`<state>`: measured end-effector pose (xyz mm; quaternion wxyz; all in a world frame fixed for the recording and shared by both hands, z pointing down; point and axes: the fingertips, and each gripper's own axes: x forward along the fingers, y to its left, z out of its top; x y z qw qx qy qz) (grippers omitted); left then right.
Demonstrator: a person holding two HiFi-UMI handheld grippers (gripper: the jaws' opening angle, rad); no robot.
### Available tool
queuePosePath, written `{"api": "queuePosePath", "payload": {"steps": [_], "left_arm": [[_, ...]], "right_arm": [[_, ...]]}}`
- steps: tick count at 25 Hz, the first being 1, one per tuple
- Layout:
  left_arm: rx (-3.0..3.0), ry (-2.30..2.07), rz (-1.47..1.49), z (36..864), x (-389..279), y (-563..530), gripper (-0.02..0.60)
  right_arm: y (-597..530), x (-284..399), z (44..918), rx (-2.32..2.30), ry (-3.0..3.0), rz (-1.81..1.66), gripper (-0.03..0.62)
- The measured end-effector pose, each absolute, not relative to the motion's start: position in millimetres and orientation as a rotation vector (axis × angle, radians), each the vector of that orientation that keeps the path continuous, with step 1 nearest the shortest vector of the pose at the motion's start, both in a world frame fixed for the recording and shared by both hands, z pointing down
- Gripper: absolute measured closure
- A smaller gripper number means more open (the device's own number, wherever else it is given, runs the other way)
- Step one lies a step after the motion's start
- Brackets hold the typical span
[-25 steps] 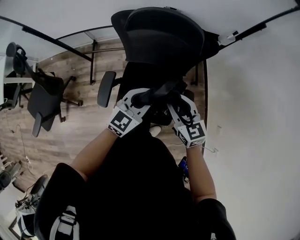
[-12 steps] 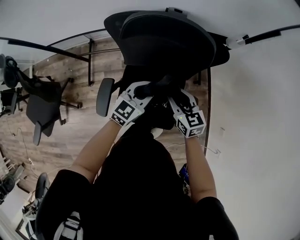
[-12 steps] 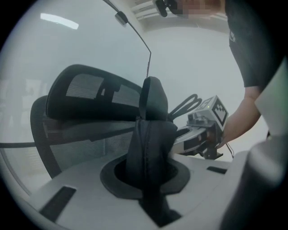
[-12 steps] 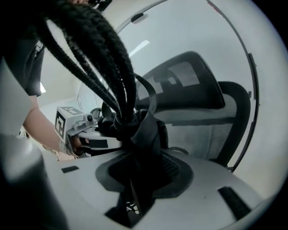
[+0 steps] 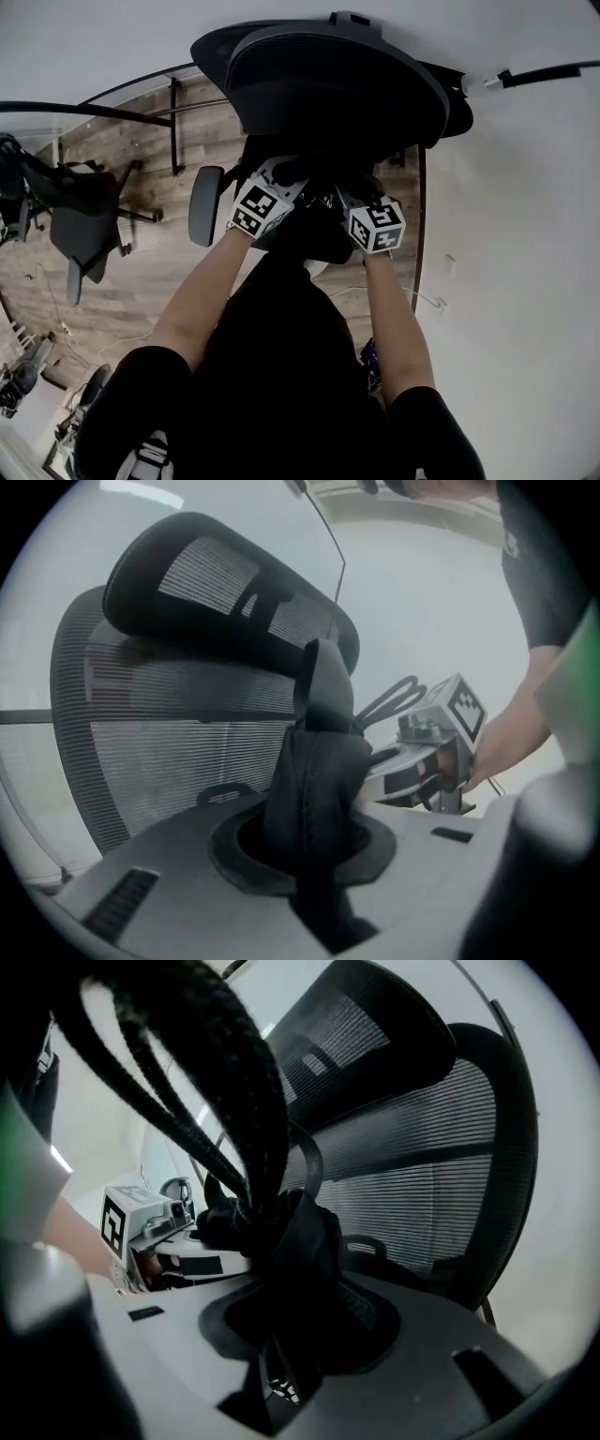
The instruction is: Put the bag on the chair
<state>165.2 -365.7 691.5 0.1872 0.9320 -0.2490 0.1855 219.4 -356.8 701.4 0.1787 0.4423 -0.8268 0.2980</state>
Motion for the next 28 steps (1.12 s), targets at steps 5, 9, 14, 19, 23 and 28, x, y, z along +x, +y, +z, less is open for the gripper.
{"api": "queuePosePath", "payload": {"steps": [5,9,14,19,23,28], "left_arm": [[2.593,-0.743,0.535,714.2,165.3,-397.6,0.526],[2.557,-0.771,0.560,732.1,165.2,-416.9,0.525],[2.512,-0.797,0.613,755.2,166.4,-436.6,0.510],[2.467,-0.834,0.654,773.4,158.5,-443.5,0.399],[2.459,-0.838,0.686,778.5,149.4,-440.7,0.335],[2.438,-0.825,0.672,780.3,138.2,-431.5,0.247]], "right_arm": [[-385.8,219.0,727.1,1.260,-2.340,0.877,0.474],[-403.2,219.2,744.8,1.269,-2.308,0.908,0.468],[-420.8,224.9,766.4,1.308,-2.257,0.979,0.456],[-423.7,233.0,781.7,1.371,-2.183,1.006,0.420],[-420.1,242.5,790.8,1.447,-2.112,1.066,0.298],[-412.6,243.9,794.1,1.434,-2.101,1.118,0.275]]}}
